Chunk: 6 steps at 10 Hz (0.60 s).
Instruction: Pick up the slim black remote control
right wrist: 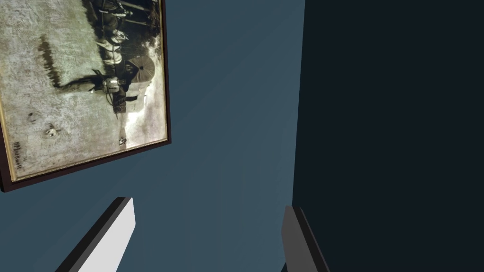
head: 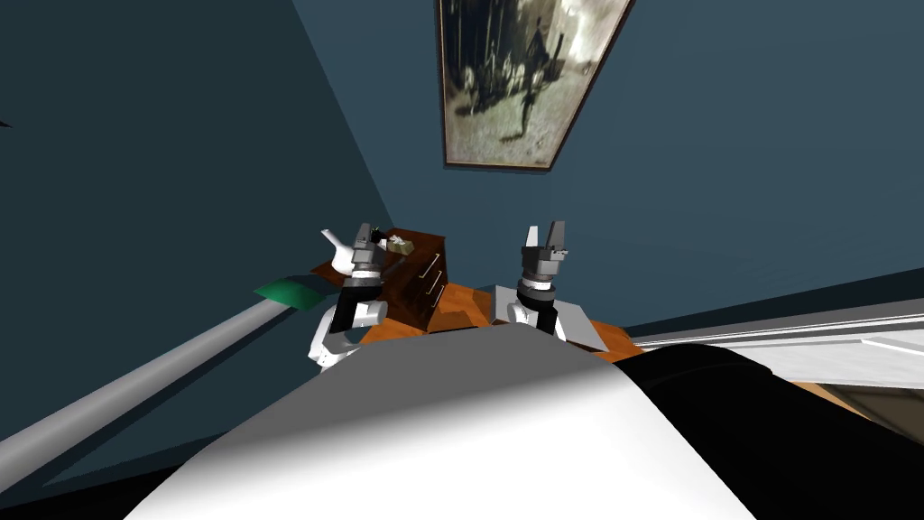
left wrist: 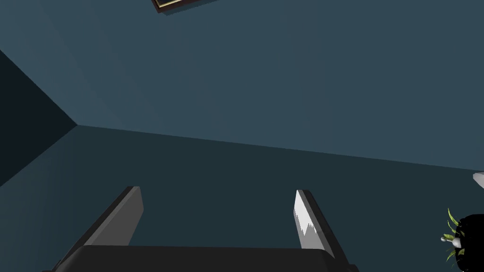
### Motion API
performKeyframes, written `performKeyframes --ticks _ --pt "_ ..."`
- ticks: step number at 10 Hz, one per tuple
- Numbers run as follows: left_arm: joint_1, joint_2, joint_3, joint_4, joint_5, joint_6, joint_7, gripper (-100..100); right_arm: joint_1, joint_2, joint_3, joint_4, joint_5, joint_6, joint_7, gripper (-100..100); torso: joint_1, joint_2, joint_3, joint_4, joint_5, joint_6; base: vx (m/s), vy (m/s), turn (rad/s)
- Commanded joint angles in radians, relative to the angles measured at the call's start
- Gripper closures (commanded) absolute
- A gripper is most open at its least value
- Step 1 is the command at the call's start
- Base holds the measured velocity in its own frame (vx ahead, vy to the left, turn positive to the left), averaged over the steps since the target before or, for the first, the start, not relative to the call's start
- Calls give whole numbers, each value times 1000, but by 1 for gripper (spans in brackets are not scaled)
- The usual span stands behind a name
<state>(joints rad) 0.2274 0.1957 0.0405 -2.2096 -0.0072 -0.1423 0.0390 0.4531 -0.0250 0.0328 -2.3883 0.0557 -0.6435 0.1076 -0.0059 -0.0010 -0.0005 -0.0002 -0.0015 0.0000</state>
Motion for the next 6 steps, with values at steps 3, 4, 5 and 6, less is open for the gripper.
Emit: performKeyframes --ticks 3,4,5,6 --pt "-46 10 19 25 -16 96 18 -100 0 0 0 0 0 0 0 0 2 0 0 0 1 0 8 -60 11" --pt "-82 18 39 53 -29 122 36 -100 0 0 0 0 0 0 0 0 2 0 0 0 0 0 25 -92 26" --pt "-82 18 39 53 -29 154 36 -100 0 0 0 0 0 0 0 0 0 -1 -1 0 0 0 23 -96 15" --pt "-119 26 60 82 -41 189 54 -100 0 0 0 0 0 0 0 0 0 -1 -1 0 0 0 -4 -118 26"
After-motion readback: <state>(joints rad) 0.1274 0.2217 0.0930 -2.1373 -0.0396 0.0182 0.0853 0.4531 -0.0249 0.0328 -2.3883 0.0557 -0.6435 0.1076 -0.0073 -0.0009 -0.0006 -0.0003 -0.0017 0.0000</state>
